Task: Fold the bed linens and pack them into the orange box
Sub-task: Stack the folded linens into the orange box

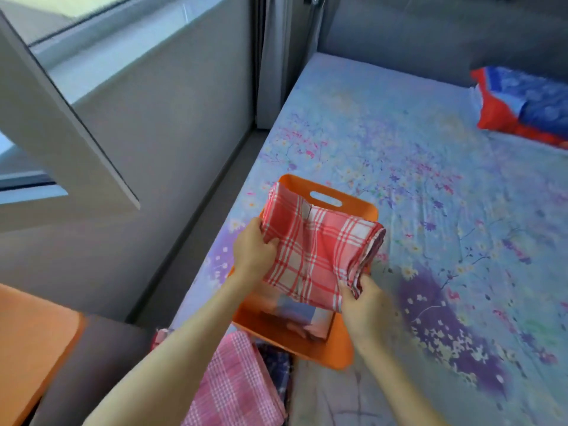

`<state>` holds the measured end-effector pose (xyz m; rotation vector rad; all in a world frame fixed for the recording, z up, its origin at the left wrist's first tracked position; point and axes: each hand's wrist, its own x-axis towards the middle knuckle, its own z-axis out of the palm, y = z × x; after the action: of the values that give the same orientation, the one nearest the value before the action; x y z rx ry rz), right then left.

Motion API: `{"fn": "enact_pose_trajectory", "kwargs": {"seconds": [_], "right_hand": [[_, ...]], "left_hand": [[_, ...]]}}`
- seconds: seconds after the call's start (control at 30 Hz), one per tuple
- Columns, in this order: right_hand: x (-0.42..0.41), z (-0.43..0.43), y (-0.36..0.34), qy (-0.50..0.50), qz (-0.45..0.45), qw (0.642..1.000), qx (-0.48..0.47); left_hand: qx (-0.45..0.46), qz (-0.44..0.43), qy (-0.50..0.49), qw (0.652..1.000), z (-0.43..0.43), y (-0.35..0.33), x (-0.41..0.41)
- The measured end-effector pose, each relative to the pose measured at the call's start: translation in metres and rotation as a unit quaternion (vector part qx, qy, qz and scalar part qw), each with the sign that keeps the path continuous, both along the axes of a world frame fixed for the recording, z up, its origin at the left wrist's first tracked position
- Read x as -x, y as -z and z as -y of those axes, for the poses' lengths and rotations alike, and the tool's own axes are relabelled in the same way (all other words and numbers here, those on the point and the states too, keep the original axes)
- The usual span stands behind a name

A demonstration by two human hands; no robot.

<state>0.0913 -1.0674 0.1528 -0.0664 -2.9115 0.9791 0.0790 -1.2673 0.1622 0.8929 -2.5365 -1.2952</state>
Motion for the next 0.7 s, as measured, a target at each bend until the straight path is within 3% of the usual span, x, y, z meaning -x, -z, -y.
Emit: {"fn": "enact_pose_trajectory", "kwargs": {"seconds": [0.1, 0.2, 0.3, 0.47, 0.7], "right_hand": [[0.046, 0.01, 0.041, 0.008, 0.04, 0.998, 0.041], [0.086, 0.018, 0.078, 0.011, 0.135, 0.989, -0.059], [0.098, 0.022, 0.113, -0.051, 0.218, 0.959, -0.177], [0.122, 0.035, 0.135, -0.201, 0.19, 0.899, -0.339], [0.18, 0.028, 0.185, -0.252, 0.334, 0.814, -0.404]], "left_hand": [[0.022, 0.019, 0.024, 0.999, 0.0, 0.044, 0.049], [0.085, 0.081, 0.054, 0.992, 0.008, 0.086, 0.087], [0.156, 0.183, 0.166, 0.956, 0.005, 0.121, 0.098], [0.222, 0.247, 0.258, 0.907, -0.002, 0.184, 0.098], [0.175, 0.335, 0.296, 0.877, 0.005, 0.211, 0.118]]}}
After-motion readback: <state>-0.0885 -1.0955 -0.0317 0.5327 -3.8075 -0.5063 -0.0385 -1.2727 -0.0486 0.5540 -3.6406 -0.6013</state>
